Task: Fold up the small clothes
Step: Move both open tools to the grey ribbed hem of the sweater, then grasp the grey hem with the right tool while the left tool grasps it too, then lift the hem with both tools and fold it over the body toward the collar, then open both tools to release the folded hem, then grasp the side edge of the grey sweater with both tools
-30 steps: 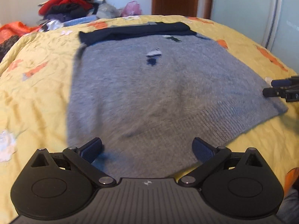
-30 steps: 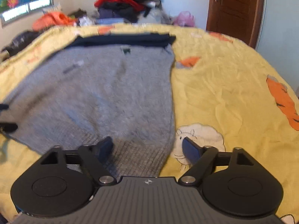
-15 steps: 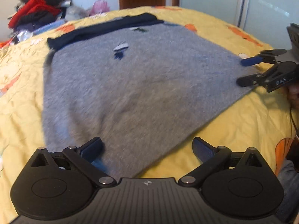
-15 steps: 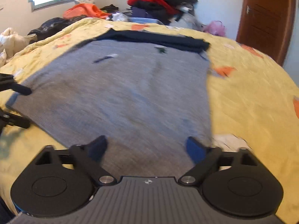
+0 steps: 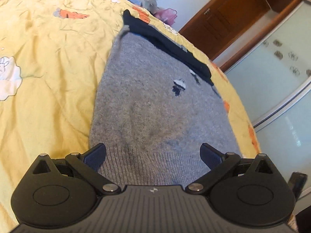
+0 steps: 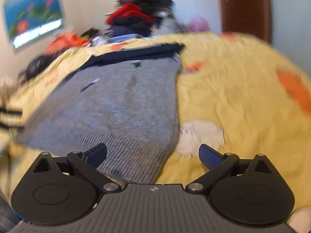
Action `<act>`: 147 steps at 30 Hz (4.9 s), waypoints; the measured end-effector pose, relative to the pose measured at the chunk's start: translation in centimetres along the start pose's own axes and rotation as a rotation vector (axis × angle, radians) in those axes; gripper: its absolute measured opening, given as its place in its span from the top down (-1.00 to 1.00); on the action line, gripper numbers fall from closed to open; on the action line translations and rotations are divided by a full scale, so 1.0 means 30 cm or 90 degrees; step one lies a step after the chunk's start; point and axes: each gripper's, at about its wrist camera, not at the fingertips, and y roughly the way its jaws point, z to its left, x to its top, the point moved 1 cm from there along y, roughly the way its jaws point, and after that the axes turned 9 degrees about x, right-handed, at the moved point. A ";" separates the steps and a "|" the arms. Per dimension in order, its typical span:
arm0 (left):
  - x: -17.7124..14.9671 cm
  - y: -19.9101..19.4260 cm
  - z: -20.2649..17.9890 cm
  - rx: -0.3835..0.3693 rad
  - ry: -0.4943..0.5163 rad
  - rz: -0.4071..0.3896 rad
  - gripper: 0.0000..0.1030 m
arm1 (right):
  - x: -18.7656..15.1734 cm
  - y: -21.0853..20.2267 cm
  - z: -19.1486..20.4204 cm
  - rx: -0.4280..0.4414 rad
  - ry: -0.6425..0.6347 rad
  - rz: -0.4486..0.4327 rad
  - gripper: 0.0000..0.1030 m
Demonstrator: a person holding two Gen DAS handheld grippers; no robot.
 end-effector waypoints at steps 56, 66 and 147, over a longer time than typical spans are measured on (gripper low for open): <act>0.029 0.019 0.160 -0.142 -0.180 0.120 0.91 | -0.016 0.091 -0.148 0.205 0.370 -0.024 0.70; 0.197 -0.051 0.082 -0.206 -0.167 0.033 0.91 | 0.238 0.131 -0.064 0.220 0.320 -0.074 0.70; 0.706 0.508 0.258 -0.207 -0.332 0.050 -0.98 | 0.671 0.682 -0.459 0.201 0.359 0.025 -0.52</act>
